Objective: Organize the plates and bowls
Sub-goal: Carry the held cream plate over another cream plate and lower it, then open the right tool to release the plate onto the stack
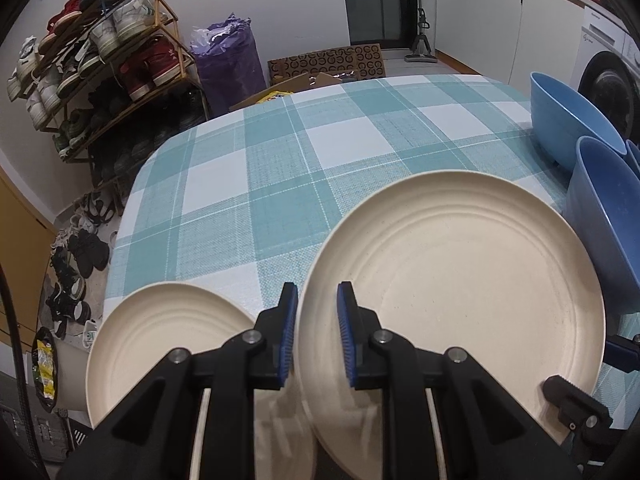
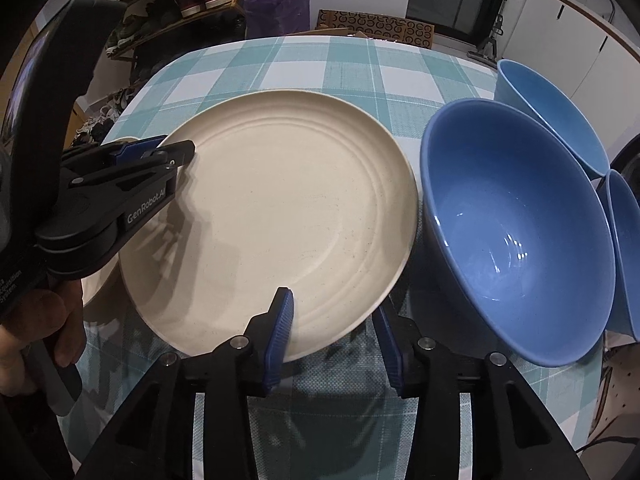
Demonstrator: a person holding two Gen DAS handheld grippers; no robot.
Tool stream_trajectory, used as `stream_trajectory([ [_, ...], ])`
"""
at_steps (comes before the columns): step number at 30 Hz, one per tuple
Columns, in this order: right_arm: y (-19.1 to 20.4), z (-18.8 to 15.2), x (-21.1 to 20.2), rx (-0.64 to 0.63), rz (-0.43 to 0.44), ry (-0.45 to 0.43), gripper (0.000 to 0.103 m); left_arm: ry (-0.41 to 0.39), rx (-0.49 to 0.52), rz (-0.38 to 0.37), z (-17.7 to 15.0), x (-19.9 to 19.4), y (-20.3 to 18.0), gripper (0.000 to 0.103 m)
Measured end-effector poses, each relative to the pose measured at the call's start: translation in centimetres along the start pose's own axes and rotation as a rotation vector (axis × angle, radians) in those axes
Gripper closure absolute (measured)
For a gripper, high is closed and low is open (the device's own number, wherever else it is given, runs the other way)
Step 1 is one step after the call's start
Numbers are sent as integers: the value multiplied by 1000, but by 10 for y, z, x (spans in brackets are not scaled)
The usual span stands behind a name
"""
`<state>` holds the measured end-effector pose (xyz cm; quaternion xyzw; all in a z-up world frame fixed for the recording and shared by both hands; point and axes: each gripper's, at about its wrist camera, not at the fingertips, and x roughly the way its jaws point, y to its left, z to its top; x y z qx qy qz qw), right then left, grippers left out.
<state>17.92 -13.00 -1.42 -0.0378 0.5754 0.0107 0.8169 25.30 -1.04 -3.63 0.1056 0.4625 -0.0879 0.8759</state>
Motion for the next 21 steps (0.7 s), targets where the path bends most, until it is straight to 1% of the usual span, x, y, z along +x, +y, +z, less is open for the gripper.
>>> stream_trajectory([
  [3, -2, -1, 1, 5, -2, 7, 61, 2, 2, -2, 1, 3, -2, 85],
  [5, -4, -2, 3, 13, 0, 9, 58, 5, -2, -10, 1, 5, -3, 85],
  [6, -4, -2, 5, 16, 2, 8, 53, 3, -1, -7, 1, 5, -4, 85],
  [9, -3, -3, 7, 23, 1, -5, 48, -3, 1, -9, 0, 5, -5, 85],
  [10, -3, -3, 8, 22, 5, -9, 43, -4, -2, -14, 0, 5, -5, 85],
  [12, 0, -4, 9, 12, 14, -12, 39, 0, -10, -27, -1, 3, -2, 85],
  [14, 0, -5, 9, 15, 11, -21, 38, 0, -21, -41, -2, 1, 0, 83],
  [17, 0, -5, 9, 16, 25, -25, 30, 4, -35, -55, -5, -1, 4, 82],
  [19, -1, -5, 7, 19, 31, -28, 25, 1, -43, -56, -7, -5, 6, 75],
  [21, -2, -7, 6, 26, 40, -29, 22, -6, -53, -64, -10, -10, 10, 63],
])
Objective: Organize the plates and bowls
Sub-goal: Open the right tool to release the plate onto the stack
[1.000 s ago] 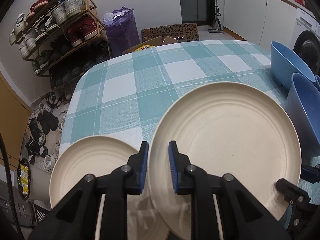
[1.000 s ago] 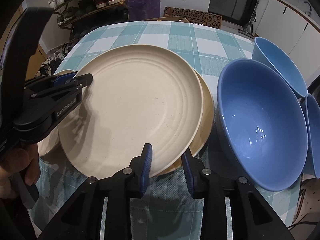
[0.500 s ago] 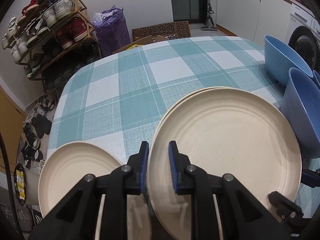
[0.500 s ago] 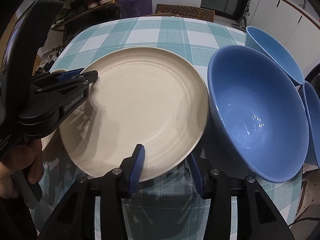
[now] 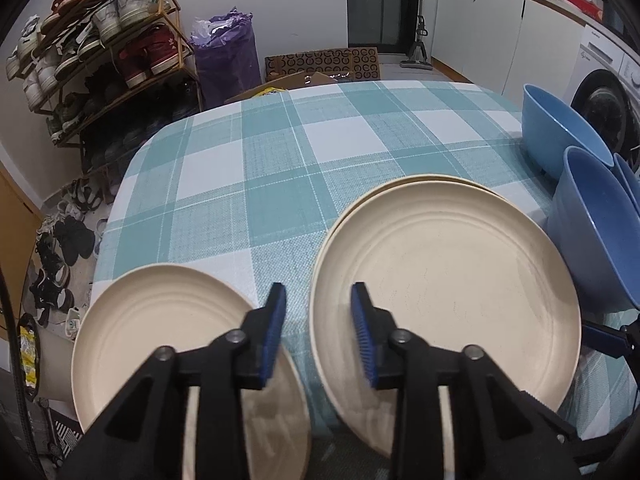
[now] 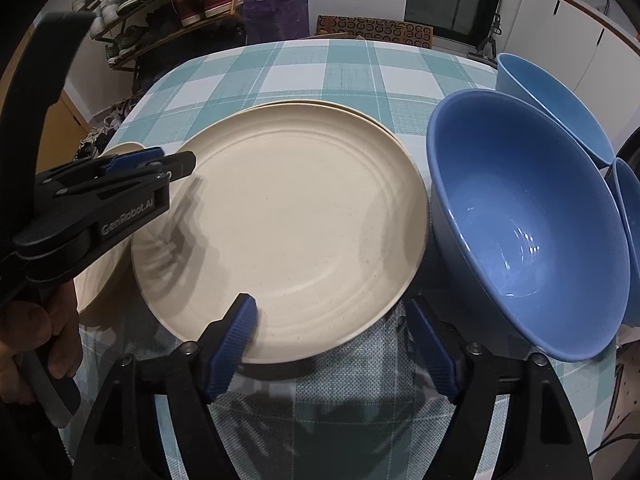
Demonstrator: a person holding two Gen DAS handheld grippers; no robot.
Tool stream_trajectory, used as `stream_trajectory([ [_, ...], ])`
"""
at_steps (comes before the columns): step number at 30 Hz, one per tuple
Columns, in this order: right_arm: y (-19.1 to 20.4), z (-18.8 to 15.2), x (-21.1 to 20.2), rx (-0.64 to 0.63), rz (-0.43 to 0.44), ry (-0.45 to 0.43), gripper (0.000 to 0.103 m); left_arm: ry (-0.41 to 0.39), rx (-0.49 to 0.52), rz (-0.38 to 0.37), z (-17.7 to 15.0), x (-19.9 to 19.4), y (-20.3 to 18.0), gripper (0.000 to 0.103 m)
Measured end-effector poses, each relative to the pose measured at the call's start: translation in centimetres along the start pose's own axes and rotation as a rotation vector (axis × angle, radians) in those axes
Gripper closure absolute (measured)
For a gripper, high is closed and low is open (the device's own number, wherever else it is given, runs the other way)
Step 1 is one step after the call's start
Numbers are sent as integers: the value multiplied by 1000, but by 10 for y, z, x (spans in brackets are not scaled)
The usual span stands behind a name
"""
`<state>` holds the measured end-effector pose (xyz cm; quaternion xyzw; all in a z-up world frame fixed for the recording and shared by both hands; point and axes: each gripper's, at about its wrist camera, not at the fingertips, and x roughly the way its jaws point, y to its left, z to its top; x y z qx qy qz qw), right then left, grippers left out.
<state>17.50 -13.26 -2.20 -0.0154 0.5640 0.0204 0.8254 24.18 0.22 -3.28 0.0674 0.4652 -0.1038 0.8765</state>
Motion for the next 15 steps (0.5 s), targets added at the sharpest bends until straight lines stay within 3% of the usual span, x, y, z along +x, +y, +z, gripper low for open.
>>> stream_trajectory([
  [3, 0, -2, -4, 0, 10, -6, 20, -16, -20, -4, -5, -12, 8, 55],
  [13, 7, -10, -25, -27, 72, -21, 16, -56, -95, 16, -27, -60, 40, 51],
  [15, 10, -13, -30, -39, 87, -23, 16, -67, -106, 21, -32, -70, 45, 38],
])
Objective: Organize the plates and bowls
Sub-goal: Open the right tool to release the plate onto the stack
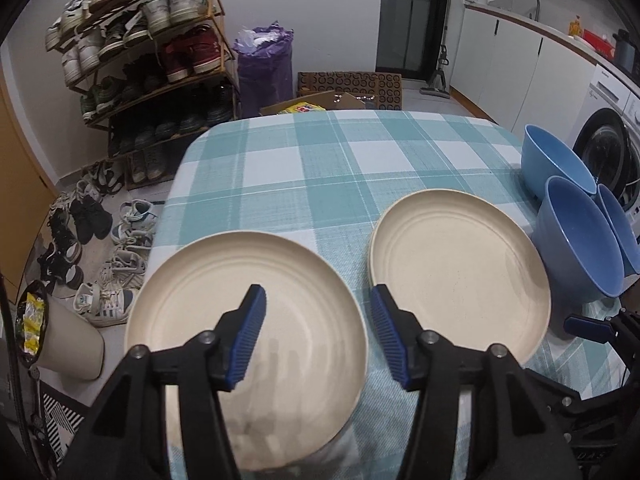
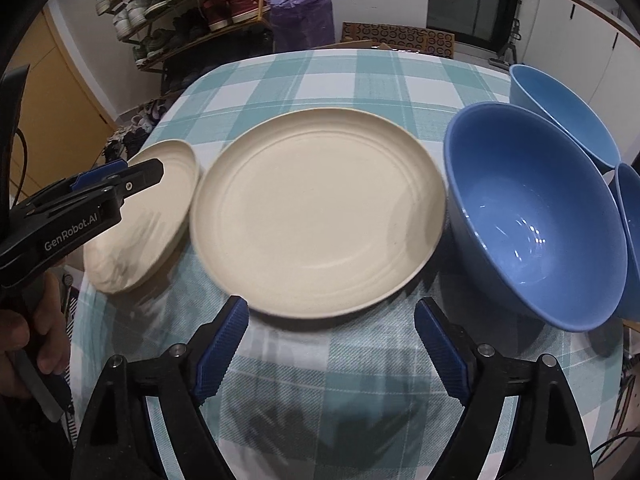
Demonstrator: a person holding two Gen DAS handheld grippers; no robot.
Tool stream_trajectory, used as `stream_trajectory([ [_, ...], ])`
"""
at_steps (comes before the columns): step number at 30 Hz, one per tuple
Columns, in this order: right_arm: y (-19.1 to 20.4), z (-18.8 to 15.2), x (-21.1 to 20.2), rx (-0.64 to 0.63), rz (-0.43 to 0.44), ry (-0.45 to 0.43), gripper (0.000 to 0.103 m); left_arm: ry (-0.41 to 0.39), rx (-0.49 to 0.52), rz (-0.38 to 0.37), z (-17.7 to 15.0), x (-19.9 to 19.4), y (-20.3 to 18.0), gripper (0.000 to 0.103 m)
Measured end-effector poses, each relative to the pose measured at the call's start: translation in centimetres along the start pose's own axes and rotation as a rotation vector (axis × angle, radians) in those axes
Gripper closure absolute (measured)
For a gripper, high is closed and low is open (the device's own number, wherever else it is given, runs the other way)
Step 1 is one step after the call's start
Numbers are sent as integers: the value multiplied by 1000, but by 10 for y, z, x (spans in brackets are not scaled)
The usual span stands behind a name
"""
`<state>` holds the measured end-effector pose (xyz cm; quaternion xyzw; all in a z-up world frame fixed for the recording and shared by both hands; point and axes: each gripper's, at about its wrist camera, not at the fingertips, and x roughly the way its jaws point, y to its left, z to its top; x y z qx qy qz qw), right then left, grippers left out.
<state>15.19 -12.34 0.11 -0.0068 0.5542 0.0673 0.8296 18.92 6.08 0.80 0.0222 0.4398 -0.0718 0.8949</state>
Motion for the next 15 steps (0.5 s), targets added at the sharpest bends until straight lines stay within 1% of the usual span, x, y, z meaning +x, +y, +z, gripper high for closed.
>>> stream_trajectory([
  [1, 2, -2, -3, -10, 5, 1, 16, -7, -6, 3, -2, -5, 3, 31],
  [2, 6, -4, -5, -19, 17, 0, 16, -18, -15, 10, -4, -11, 5, 18],
  [3, 9, -4, -7, -25, 28, -1, 16, -28, -20, 16, -6, -16, 8, 13],
  [4, 12, -5, -8, -33, 40, 0, 16, -38, -22, 21, -8, -22, 10, 12],
  [7, 21, -6, -13, -50, 64, -3, 16, -51, -30, 36, -14, -35, 17, 5],
  [9, 29, -4, -14, -65, 90, -2, 16, -62, -47, 44, -18, -43, 23, 4],
  [15, 55, 0, -24, -128, 121, -20, 16, -87, -87, 78, -30, -64, 43, 2],
])
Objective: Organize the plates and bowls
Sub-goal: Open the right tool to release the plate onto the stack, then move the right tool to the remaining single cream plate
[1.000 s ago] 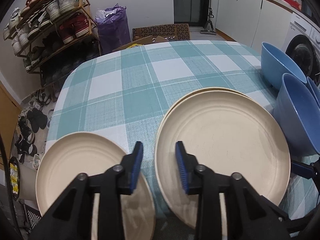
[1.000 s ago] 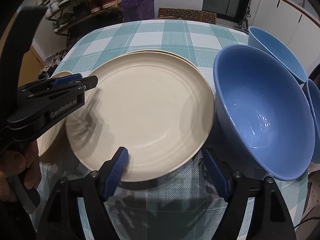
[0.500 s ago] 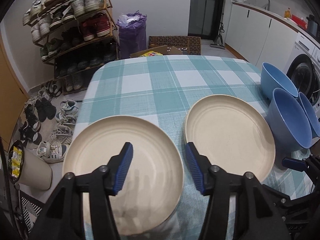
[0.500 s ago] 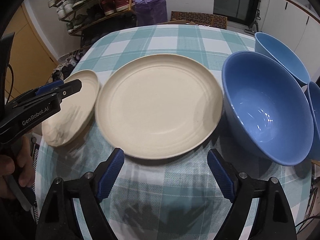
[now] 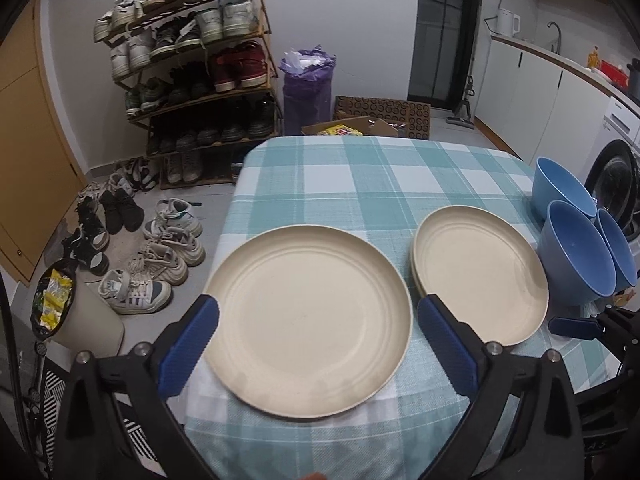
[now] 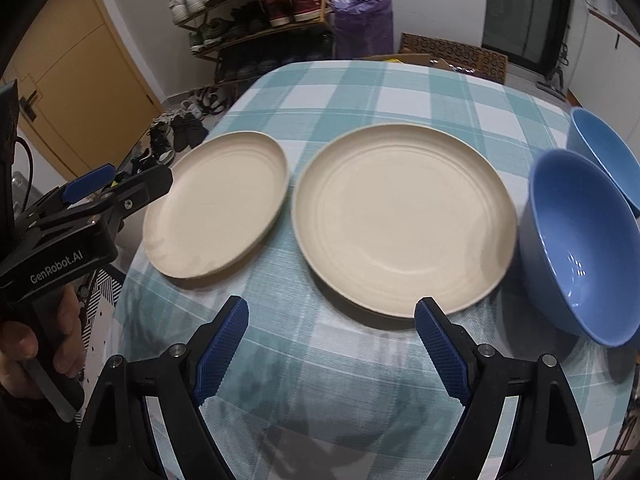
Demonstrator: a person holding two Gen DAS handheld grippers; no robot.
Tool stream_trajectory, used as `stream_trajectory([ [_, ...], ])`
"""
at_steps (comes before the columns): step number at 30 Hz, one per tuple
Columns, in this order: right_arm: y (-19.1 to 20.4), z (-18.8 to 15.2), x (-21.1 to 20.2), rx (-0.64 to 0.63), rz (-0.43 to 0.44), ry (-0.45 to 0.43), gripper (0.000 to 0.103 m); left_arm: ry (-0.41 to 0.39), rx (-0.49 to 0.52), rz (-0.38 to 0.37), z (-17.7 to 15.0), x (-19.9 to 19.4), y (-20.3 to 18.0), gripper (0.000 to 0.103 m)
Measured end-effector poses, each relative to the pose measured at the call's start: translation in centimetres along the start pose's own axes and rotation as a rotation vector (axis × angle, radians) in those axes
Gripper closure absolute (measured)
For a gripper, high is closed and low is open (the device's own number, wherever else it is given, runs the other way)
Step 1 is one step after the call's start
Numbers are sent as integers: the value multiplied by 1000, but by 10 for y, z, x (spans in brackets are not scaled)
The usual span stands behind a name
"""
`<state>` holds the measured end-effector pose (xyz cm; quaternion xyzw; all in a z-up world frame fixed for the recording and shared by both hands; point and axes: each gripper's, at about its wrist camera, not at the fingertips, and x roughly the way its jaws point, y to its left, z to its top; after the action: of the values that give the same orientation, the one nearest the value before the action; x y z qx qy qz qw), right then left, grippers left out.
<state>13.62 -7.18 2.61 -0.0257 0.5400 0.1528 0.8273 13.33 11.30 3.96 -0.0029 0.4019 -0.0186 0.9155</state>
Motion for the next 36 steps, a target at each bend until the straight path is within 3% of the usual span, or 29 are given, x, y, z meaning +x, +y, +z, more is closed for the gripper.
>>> stream_trajectory([
  [7, 25, 19, -11, -99, 2, -67, 16, -31, -47, 41, -8, -19, 28, 1],
  [18, 36, 55, -2, -135, 59, -125, 16, -33, -133, 93, -24, -21, 67, 0],
  [36, 69, 90, 79, -206, 43, -47, 16, 45, -172, 145, -35, 31, 86, 0],
])
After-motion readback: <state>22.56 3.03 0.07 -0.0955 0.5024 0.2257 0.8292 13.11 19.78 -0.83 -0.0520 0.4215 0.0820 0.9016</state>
